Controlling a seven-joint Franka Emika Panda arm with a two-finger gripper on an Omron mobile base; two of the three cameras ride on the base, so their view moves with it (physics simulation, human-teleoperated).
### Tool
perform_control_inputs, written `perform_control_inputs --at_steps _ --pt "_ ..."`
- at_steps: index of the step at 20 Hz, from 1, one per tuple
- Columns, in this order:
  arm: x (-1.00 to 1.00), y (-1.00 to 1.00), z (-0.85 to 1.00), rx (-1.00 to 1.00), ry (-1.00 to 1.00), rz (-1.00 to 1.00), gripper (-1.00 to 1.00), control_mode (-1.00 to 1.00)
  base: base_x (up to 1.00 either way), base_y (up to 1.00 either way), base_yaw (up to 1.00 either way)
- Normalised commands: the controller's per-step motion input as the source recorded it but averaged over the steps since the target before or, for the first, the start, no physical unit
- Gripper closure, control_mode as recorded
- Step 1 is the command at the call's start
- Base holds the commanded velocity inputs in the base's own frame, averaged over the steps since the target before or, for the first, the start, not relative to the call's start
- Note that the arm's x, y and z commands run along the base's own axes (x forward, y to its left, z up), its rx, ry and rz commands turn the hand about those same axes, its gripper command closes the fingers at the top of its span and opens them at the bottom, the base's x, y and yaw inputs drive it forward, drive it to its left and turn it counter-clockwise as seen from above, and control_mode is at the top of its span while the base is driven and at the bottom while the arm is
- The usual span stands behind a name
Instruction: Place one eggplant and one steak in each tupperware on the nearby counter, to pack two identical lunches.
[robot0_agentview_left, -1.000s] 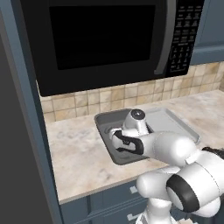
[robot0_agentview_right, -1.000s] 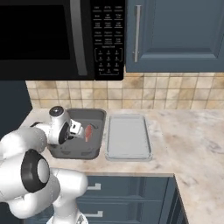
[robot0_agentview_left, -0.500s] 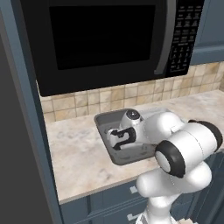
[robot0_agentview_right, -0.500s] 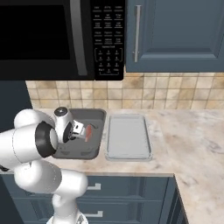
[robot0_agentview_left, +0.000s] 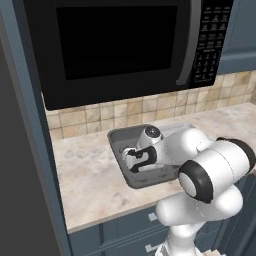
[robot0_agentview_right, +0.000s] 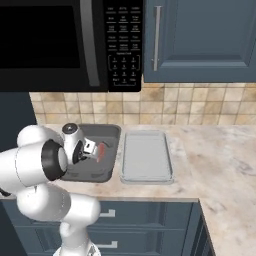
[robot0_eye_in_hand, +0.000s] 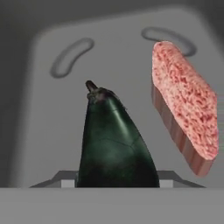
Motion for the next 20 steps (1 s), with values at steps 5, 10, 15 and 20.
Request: perform_control_inputs --at_steps 5,10,15,20 --pt "-0.49 0.00 0.69 -0.01 -0.03 0.00 -1.00 -1.00 0.00 0.00 0.00" --pt "-0.07 -0.01 0.98 -0.02 -0.04 -0.01 -1.00 -1.00 0.00 0.00 0.00" --pt "-0.75 -0.36 0.85 0.00 0.00 -0.04 -1.00 -1.00 0.00 0.00 0.00" --pt "-0.96 -0.69 0.24 0.00 0.00 -0.06 -1.00 -1.00 0.00 0.00 0.00"
